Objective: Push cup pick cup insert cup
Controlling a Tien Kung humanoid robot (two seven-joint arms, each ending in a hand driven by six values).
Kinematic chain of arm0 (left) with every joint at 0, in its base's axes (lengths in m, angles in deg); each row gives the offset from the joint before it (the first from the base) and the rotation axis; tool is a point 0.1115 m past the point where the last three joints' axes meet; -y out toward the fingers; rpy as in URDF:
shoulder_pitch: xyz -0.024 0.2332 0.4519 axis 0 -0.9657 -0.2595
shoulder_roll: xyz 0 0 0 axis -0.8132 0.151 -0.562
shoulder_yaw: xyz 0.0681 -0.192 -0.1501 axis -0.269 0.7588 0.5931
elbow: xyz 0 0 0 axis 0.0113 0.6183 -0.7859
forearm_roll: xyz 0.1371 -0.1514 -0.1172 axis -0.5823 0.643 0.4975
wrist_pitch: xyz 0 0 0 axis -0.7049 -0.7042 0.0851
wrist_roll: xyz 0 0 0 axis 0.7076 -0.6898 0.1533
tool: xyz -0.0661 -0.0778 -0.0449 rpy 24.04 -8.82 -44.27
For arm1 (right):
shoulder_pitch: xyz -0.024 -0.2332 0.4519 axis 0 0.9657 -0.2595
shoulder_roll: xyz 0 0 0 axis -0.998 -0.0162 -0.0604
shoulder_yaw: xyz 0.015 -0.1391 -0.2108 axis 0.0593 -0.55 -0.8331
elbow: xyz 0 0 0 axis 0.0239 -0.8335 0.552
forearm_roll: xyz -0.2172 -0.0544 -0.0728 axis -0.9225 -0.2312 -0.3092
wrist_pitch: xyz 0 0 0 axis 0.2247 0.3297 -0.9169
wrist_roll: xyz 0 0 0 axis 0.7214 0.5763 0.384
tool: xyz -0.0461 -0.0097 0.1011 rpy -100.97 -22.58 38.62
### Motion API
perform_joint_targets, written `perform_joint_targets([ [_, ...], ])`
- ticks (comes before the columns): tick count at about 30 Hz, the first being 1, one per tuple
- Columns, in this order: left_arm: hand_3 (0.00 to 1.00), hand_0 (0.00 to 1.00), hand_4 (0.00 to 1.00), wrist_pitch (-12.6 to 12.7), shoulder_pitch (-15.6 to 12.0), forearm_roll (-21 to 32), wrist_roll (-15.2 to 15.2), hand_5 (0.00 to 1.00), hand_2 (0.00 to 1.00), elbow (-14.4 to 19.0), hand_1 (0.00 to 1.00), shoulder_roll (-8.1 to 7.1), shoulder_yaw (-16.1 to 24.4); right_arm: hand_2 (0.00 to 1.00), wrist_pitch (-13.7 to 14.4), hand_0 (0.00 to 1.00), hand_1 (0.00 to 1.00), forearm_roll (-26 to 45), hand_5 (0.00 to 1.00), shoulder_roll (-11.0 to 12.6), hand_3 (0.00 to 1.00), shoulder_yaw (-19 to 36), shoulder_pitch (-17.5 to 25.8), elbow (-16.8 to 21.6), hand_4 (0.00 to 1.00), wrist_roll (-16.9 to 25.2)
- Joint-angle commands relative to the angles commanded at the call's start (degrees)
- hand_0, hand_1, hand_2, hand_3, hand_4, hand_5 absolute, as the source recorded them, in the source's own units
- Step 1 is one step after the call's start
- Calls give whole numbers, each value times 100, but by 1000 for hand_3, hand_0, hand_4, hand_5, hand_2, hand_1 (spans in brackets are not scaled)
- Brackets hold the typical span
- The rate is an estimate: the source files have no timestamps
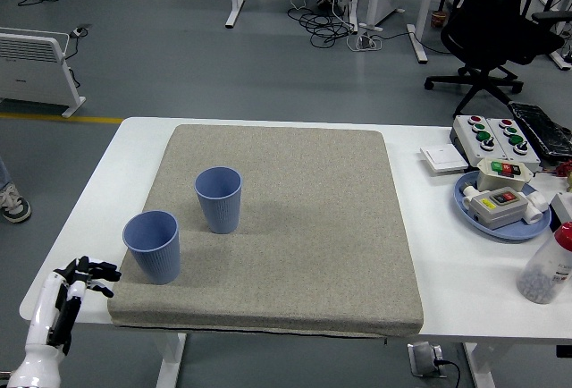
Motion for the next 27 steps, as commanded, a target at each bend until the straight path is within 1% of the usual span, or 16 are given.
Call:
perform_joint_targets([
  [3, 453, 419, 511, -7, 65, -2, 0, 998, 475, -53, 481, 14, -67, 625, -1, 698, 602, 5, 470, -2, 580, 2, -3, 0, 118, 0],
  [7, 453, 419, 511, -36, 252, -62, 0, 998, 475, -252, 481, 16, -252, 625, -6, 698, 602, 18, 470, -7, 580, 9, -11, 2, 118, -2],
  [8, 461, 472, 509, -53, 299, -64, 0, 998, 486, -310, 491, 14, -296, 626, -8, 698, 602, 20, 470, -9, 580, 13, -14, 2, 117, -3],
  [13, 461, 472, 509, -156, 453, -84, 0, 998, 486, -513, 491, 37, -401, 626, -14, 698, 602, 27, 470, -14, 580, 10, -14, 1, 117, -8],
  [14, 470, 503, 508, -167, 471, -88, 0, 998, 494, -537, 504, 41, -413, 626, -14, 698, 602, 27, 469, -15, 580, 9, -13, 1, 117, -9],
  [18, 470, 503, 508, -234, 598, -72, 67, 998, 494, -694, 504, 73, -498, 626, -15, 698, 602, 22, 469, -18, 580, 2, -10, -1, 117, -12],
  [19, 470, 503, 508, -261, 657, -82, 101, 998, 494, -776, 504, 91, -529, 626, -15, 698, 602, 26, 469, -19, 580, 1, -9, -2, 117, -13],
  [20, 501, 530, 510, -267, 670, -85, 109, 998, 506, -794, 528, 95, -536, 625, -15, 698, 602, 27, 466, -19, 580, 0, -9, -2, 117, -14],
  [22, 501, 530, 510, -305, 793, -84, 141, 998, 506, -937, 528, 123, -600, 625, -15, 698, 602, 26, 466, -22, 580, -1, -13, -3, 117, -14],
  [25, 501, 530, 510, -325, 883, -73, 160, 998, 506, -1039, 528, 144, -640, 625, -15, 698, 602, 31, 466, -24, 580, 0, -15, -2, 117, -12],
  [26, 518, 570, 510, -341, 933, -71, 174, 998, 526, -1093, 564, 158, -652, 625, -15, 698, 602, 34, 468, -25, 580, 1, -17, -2, 117, -11],
  [27, 518, 570, 510, -351, 964, -70, 183, 998, 526, -1127, 564, 167, -659, 625, -14, 698, 602, 35, 468, -26, 580, 2, -19, -2, 117, -10],
])
